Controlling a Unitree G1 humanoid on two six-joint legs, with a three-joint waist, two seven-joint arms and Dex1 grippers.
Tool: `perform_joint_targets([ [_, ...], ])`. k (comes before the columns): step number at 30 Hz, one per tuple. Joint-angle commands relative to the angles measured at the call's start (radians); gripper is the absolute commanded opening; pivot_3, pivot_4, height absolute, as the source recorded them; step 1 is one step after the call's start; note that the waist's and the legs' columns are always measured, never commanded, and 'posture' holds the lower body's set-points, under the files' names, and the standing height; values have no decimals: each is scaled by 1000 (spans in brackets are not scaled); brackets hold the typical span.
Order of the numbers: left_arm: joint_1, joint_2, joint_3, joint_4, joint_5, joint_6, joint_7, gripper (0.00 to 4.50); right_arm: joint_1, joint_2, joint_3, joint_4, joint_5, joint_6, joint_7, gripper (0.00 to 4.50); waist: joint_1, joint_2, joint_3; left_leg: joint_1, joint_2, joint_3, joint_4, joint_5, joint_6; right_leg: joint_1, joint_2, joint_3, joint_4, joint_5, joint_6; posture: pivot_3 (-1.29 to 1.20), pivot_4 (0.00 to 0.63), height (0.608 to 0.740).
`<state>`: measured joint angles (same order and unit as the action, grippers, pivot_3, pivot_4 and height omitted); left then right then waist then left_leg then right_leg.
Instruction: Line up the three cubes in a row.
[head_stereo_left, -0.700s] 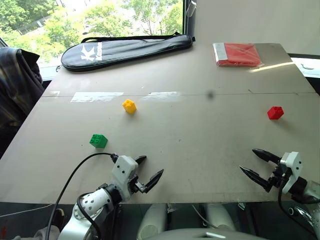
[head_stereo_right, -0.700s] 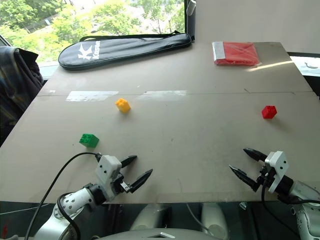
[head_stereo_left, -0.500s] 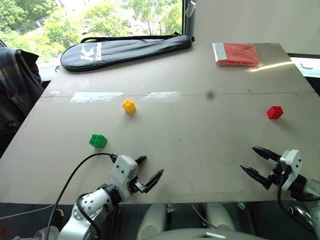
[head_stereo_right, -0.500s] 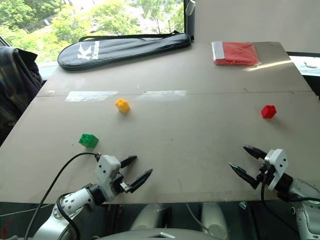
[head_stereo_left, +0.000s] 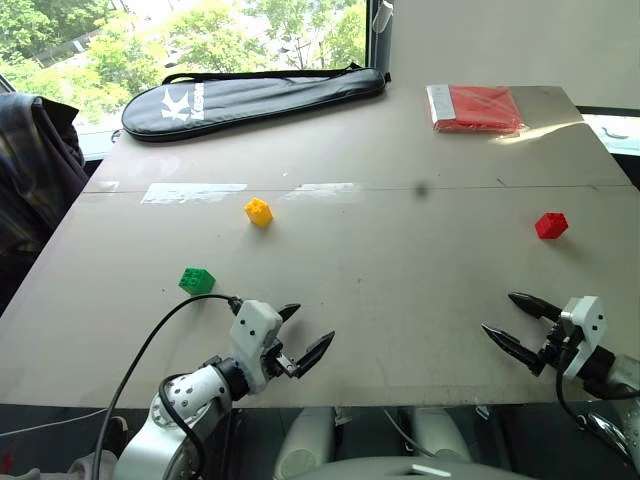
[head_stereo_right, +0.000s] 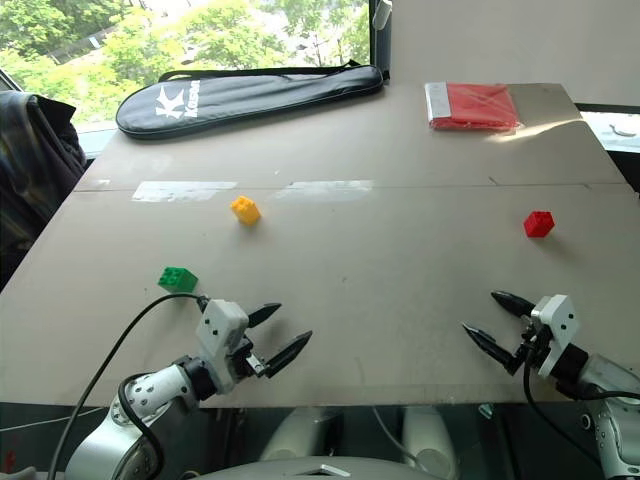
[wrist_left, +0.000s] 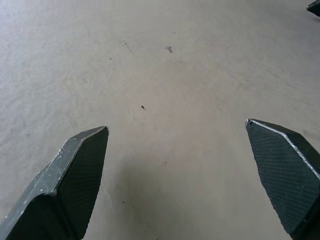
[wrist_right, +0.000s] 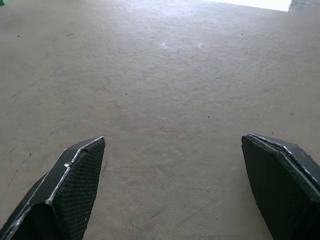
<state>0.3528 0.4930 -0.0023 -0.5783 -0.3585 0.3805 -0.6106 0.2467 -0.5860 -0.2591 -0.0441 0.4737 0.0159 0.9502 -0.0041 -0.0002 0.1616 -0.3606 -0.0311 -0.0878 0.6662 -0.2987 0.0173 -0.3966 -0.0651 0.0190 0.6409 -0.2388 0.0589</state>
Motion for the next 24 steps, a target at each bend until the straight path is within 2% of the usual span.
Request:
perform_joint_targets([
  [1,-36,38,9,-44,-23,-10,-44,4476,-56,16,-73,-36,-3,45,-147,4500,-2,0,0,0,0,0,0,0,0,0,0,0,0,0,0,0,150,740],
  [5,-105,89,15,-60,-72,9,-114,4476,-176,13,-102,-23,-79,134,-360,4500,-6,1,1,0,0,1,0,0,0,-1,0,1,0,0,0,0,150,740],
  [9,-237,151,50,-65,-199,77,-193,4476,-339,27,-146,14,-126,247,-583,4500,-6,2,1,-1,-1,1,0,0,-1,-3,1,1,1,1,0,0,150,740],
  [13,-368,222,61,-51,-256,126,-255,4476,-459,66,-170,73,-146,316,-732,4500,-6,2,1,-4,-1,0,0,1,-2,-5,1,0,2,3,3,0,150,740],
  [18,-534,268,61,-55,-336,205,-280,4476,-580,77,-149,227,-147,316,-723,4500,-10,2,2,-6,-2,3,-1,2,-4,-8,1,3,1,3,3,0,150,740],
  [24,-558,275,67,-75,-364,234,-270,4476,-638,84,-123,329,-153,318,-684,4500,-15,2,2,-6,-1,4,-2,1,-2,-9,2,4,1,3,4,0,150,740],
])
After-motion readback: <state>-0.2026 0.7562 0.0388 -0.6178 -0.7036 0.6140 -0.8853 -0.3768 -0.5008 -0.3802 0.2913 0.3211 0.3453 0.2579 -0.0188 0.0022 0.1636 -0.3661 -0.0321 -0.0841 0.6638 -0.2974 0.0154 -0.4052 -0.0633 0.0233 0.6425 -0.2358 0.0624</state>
